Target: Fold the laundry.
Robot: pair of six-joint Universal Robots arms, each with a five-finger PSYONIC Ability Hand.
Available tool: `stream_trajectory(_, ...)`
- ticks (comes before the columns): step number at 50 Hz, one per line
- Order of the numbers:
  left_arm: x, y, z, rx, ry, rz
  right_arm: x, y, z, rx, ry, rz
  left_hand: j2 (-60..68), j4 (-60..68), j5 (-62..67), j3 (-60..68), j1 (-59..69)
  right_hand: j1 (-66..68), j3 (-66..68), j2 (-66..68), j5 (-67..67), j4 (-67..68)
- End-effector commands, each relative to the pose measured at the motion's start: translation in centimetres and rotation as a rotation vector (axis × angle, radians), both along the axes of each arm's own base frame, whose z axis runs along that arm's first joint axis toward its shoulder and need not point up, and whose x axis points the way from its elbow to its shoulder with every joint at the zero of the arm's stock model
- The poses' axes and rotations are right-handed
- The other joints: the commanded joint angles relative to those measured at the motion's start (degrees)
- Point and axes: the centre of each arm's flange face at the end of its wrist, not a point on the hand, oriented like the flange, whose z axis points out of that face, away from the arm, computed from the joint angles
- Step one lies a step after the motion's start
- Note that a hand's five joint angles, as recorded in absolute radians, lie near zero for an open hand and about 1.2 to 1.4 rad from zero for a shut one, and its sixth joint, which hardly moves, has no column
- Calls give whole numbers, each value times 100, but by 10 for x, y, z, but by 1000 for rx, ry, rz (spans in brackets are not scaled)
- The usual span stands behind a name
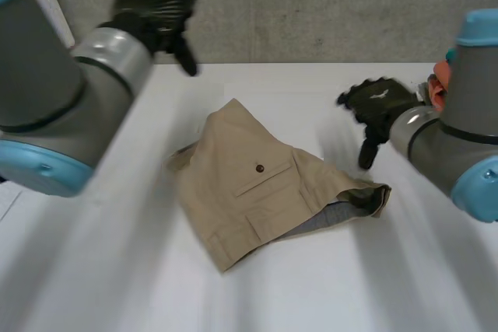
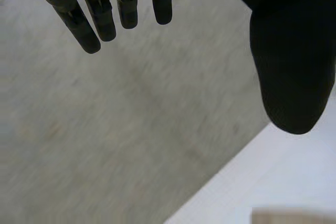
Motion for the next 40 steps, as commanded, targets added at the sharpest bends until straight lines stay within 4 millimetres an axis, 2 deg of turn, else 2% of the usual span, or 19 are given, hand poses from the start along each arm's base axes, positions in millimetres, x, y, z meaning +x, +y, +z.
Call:
stream_trajectory(1, 55, -55, -51, 108, -197, 123, 44, 69, -14, 265, -59, 35, -184, -176, -336, -242, -254, -362, -192, -234, -289, -203)
stream_trajectory(3, 61, -65, -65, 127, -237, 113, 52, 78, -22, 302, -79, 39, -184, -176, -336, -242, -254, -362, -192, -234, -289, -203)
stream_trajectory(7, 68, -86, -104, 176, -335, 52, 74, 103, -50, 389, -111, 51, -184, -176, -336, -242, -254, -362, -192, -234, -289, -203)
stream_trajectory(13, 61, -104, -150, 188, -453, -68, 88, 123, -83, 438, -122, 18, -184, -176, -336, -242, -254, -362, -192, -234, -289, -203)
stream_trajectory(15, 58, -105, -161, 198, -479, -97, 91, 125, -88, 437, -135, 6, -184, -176, -336, -242, -254, -362, -192, -234, -289, -203)
stream_trajectory(16, 54, -104, -173, 221, -502, -130, 92, 127, -91, 435, -142, 2, -184, -176, -336, -242, -254, -362, -192, -234, -289, -203)
stream_trajectory(21, 34, -92, -198, 264, -560, -229, 101, 132, -100, 381, -180, -22, -184, -176, -336, -242, -254, -362, -192, -234, -289, -203)
stream_trajectory(23, 29, -88, -202, 273, -570, -248, 103, 131, -101, 359, -188, -29, -164, -157, -316, -222, -234, 56, 226, 184, 129, 214)
stream_trajectory(24, 22, -84, -205, 278, -573, -267, 104, 130, -101, 340, -200, -33, 337, 344, 185, 279, 266, 858, 1028, 986, 931, 1016)
stream_trajectory(27, 12, -78, -204, 269, -566, -288, 105, 127, -101, 315, -220, -35, 2051, 2058, 1899, 1993, 1980, 3095, 3265, 3223, 3168, 3254)
stream_trajectory(28, 6, -75, -202, 261, -556, -297, 106, 123, -100, 300, -235, -37, 3656, 3664, 3505, 3598, 3586, 4635, 4805, 4763, 4708, 4794)
stream_trajectory(30, -1, -74, -197, 241, -542, -298, 106, 119, -97, 284, -252, -39, 5731, 5738, 5579, 5672, 5660, 6608, 6778, 6736, 6681, 6767)
stream_trajectory(31, -4, -74, -194, 230, -533, -291, 106, 116, -95, 273, -262, -43, 6774, 6781, 6622, 6716, 6703, 6637, 6808, 6766, 6710, 6796)
stream_trajectory(34, -11, -77, -172, 197, -476, -222, 101, 97, -84, 224, -298, -65, 6816, 6824, 6664, 6758, 6746, 6638, 6808, 6766, 6711, 6797)
stream_trajectory(35, -11, -78, -155, 179, -433, -171, 97, 85, -74, 192, -314, -78, 6816, 6824, 6664, 6758, 6746, 6638, 6808, 6766, 6711, 6797)
stream_trajectory(38, -11, -78, -121, 130, -360, -119, 91, 63, -55, 120, -347, -91, 6816, 6824, 6664, 6758, 6746, 6638, 6808, 6766, 6711, 6797)
stream_trajectory(39, -12, -75, -97, 89, -303, -96, 87, 46, -39, 58, -374, -97, 6816, 6824, 6664, 6758, 6746, 6638, 6808, 6766, 6711, 6797)
stream_trajectory(40, -13, -72, -83, 66, -273, -89, 85, 37, -29, 17, -391, -98, 6816, 6824, 6664, 6758, 6746, 6638, 6808, 6766, 6711, 6797)
